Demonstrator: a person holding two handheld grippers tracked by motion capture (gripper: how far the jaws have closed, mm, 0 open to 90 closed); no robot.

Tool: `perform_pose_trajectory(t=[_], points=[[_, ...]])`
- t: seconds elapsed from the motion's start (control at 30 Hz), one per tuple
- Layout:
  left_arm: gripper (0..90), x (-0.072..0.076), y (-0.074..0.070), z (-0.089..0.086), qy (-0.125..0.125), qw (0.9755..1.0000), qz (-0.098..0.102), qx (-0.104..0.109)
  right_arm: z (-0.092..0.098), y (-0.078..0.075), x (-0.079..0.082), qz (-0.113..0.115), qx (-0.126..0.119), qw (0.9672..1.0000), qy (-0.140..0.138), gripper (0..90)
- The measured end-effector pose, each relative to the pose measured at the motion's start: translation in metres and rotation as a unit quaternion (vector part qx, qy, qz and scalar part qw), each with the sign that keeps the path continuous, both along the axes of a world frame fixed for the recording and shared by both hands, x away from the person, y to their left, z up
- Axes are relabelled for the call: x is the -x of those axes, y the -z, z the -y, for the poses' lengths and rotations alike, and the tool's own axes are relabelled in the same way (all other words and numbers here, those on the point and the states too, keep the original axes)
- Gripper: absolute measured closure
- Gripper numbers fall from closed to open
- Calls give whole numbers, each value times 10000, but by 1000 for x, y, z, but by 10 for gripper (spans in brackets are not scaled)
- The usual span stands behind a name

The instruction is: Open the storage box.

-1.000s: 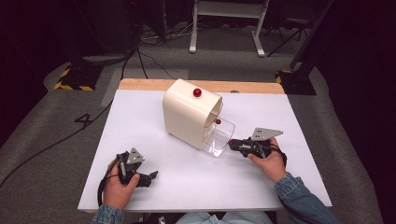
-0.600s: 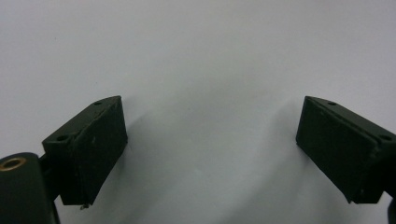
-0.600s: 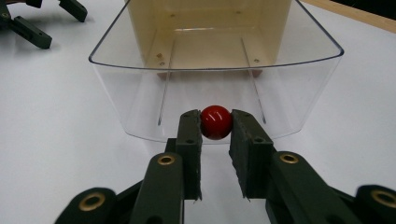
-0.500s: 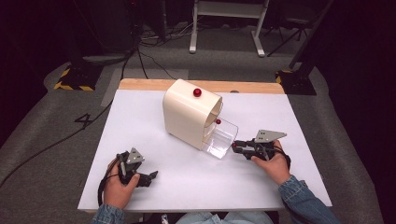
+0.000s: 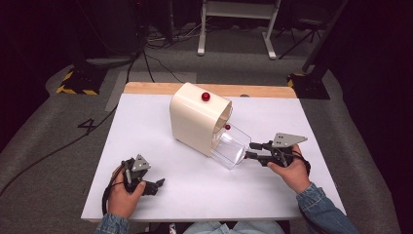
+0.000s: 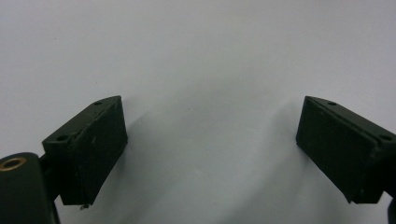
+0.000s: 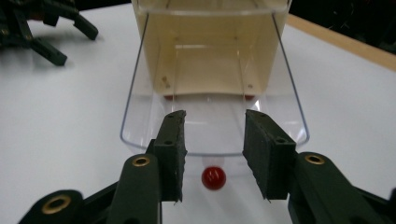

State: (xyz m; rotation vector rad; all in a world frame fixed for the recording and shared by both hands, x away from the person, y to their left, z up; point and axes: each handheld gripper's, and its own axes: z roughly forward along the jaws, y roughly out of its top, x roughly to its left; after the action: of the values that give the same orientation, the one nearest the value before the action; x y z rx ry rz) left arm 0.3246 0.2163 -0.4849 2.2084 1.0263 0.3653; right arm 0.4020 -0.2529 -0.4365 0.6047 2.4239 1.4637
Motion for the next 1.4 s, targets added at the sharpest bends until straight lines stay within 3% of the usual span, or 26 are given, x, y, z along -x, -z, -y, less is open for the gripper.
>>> perform_pose_trajectory(t=[0.27,0.67,0.87,1.0,1.4], points=[[89,0,1,0,11,10000,27,19,-16,-27,-3,217,-331,9992,-49,571],[90,0,1,0,9,10000,30,20,-42,-52,-19,399,-474,9979,-180,575],[90,1,1,0,-8,10000,68,-9,-49,-51,-27,385,-611,9972,-215,600],[91,1,1,0,-9,10000,76,-15,-54,-43,-32,379,-735,9963,-222,631],[91,1,0,0,-8,10000,83,-32,-65,-31,-40,565,-886,9944,-98,738]])
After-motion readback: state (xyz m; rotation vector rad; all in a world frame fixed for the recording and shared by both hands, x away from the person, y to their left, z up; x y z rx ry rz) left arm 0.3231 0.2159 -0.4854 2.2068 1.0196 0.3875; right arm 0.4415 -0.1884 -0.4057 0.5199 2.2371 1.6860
